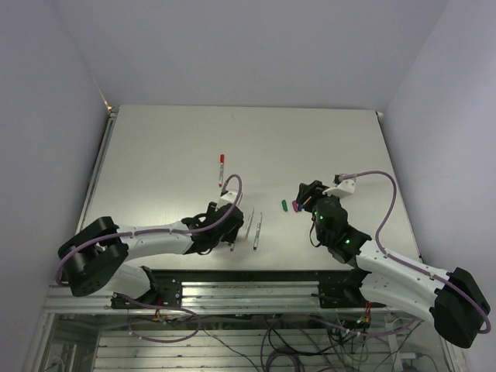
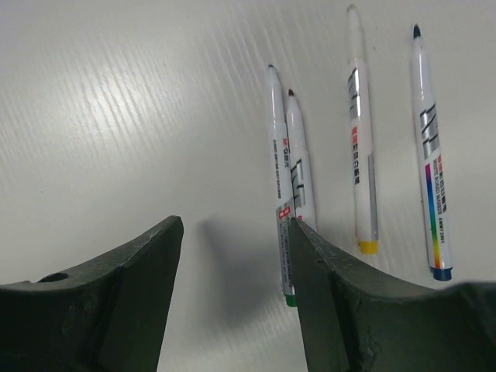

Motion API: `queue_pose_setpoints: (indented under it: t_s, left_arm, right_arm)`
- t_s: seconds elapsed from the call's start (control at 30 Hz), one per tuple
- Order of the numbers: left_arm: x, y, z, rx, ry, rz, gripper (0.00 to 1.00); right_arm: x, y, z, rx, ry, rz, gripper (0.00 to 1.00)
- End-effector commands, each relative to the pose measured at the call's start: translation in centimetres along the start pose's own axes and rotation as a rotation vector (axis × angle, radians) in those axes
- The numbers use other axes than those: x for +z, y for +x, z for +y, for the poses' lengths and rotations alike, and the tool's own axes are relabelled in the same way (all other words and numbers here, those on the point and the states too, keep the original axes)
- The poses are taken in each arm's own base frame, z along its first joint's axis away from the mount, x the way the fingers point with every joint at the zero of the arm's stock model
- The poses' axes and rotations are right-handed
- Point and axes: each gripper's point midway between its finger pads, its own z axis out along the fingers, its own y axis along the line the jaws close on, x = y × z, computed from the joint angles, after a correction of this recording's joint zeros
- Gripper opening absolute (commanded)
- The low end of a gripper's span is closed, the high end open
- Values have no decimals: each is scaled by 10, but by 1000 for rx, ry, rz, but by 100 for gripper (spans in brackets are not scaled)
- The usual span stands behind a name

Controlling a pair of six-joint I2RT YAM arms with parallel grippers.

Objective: Insert the pens into the pen caps

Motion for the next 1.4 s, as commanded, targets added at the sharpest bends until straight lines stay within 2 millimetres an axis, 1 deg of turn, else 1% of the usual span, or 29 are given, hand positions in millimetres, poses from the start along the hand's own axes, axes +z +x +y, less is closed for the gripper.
queue_pose_setpoints:
  t_s: [0.0, 0.13, 0.4, 0.57, 0.63, 0.73, 0.8, 0.9, 1.0, 1.03, 1.07, 1.1, 1.17, 1.23, 1.37]
  left_arm:
    - [5, -3, -9, 12, -15, -27, 67]
    - [9, -3, -14, 20, -12, -28, 65]
    - [15, -1, -16, 36, -25, -16, 62]
    - [19, 0, -18, 54, -40, 6, 56]
    - [20, 1, -19, 67, -50, 30, 49]
    - [20, 8, -19, 78, -57, 77, 43]
    - [19, 18, -18, 88, -61, 124, 38]
    - [18, 33, -18, 83, -52, 187, 37]
    - [14, 45, -16, 66, -47, 228, 29]
    - [12, 49, -14, 62, -48, 241, 22]
    - [10, 51, -14, 57, -45, 249, 11]
    - [8, 53, -12, 56, -48, 258, 7]
    - [5, 55, -9, 64, -56, 265, 7]
    - [5, 51, -5, 69, -72, 254, 7]
    - [7, 34, -1, 64, -94, 214, 7]
  right_arm:
    - [-1, 1, -7, 9, 25, -6, 52]
    - [-1, 1, -9, 8, 29, -7, 52]
    - [-1, 0, -8, -2, 31, -2, 52]
    - [2, -2, -3, -9, 36, 7, 52]
    - [2, -4, 1, -9, 38, 20, 52]
    - [2, -3, 6, -3, 36, 49, 51]
    - [2, 1, 8, 3, 33, 71, 51]
    - [1, 5, 9, 8, 31, 100, 51]
    - [0, 8, 7, -1, 45, 122, 51]
    - [0, 8, 6, -1, 52, 125, 51]
    - [-1, 8, 5, -1, 59, 127, 51]
    - [-1, 9, 4, -1, 64, 131, 51]
    - [-2, 11, 1, -2, 77, 137, 50]
    - [-2, 13, -2, -11, 90, 141, 49]
    - [1, 21, -7, -59, 124, 166, 47]
